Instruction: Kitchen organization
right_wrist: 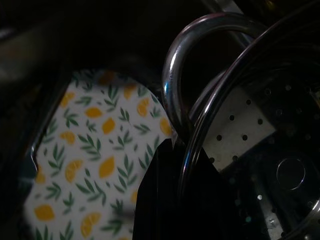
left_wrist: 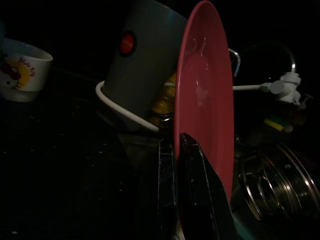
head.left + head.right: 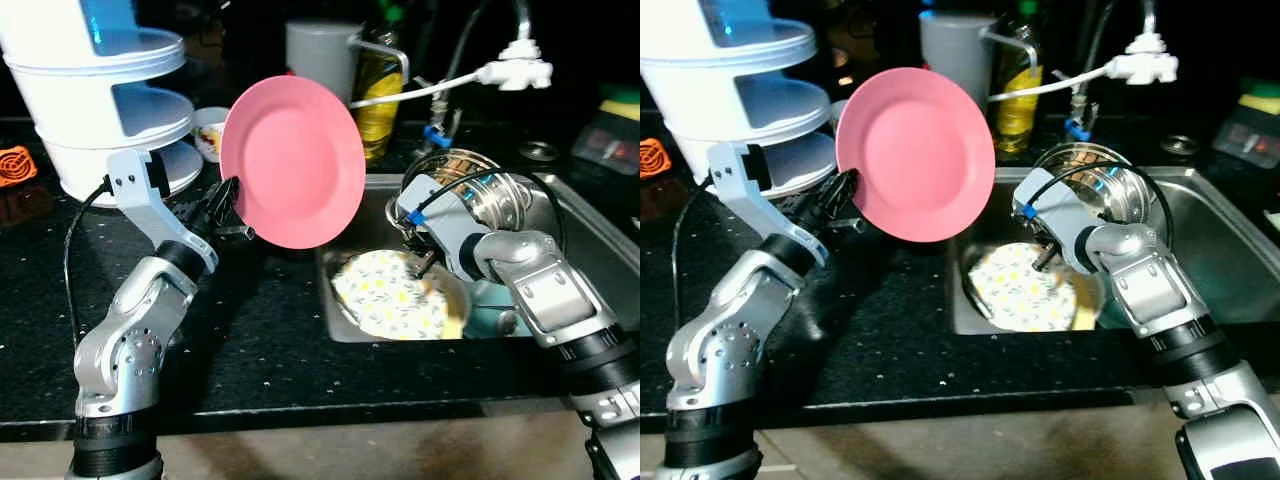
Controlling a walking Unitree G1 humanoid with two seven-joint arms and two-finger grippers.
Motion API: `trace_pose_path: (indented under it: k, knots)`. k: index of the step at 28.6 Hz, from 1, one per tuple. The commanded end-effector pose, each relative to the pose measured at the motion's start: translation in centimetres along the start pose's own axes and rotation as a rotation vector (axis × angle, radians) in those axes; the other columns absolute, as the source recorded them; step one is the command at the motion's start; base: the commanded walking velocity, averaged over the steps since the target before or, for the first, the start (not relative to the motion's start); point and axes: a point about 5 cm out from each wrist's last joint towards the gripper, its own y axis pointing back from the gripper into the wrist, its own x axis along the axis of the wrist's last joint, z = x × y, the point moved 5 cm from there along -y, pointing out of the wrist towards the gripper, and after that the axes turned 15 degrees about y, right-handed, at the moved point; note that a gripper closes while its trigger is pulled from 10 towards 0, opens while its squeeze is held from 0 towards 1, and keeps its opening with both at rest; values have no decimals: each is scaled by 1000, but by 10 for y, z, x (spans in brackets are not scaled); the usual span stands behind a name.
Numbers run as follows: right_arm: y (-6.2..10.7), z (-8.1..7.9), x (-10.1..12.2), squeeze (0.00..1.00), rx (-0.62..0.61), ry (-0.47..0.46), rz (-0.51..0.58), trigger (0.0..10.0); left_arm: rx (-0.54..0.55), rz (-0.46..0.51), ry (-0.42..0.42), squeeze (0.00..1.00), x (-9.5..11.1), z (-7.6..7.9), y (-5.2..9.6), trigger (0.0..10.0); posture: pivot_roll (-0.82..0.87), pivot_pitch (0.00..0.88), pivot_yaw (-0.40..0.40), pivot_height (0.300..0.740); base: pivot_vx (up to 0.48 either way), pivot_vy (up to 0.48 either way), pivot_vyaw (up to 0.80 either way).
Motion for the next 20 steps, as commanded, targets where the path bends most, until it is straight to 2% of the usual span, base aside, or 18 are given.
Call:
trace_pose_path:
  k: [1,4,7,10,13,17,20]
  knots:
    - [-2,4,13,0,-10,50,31,10000,13,6,-8,0,0,-3,0,10000,3,0,-68,740,0,-304,0]
    - [-3,3,14,0,-10,60,33,10000,13,7,-7,0,0,-4,0,10000,3,0,-68,740,0,-304,0]
    - [-15,-2,19,0,1,105,20,10000,31,13,1,0,0,-7,0,10000,0,0,-68,740,0,0,0]
    - [-32,-13,25,0,28,79,10,10000,50,20,1,0,1,-11,1,10000,3,0,-73,740,0,0,0]
    - [-40,-17,26,0,28,66,-8,10000,53,22,4,0,1,-11,1,10000,10,0,-80,740,0,0,0]
    - [-53,-15,18,0,-1,18,-85,10000,49,16,5,0,-1,-9,4,10000,21,0,-89,740,0,0,0]
    - [-56,-13,11,0,5,-8,-118,10000,48,12,2,0,-2,-8,5,10000,22,0,-93,740,0,0,0]
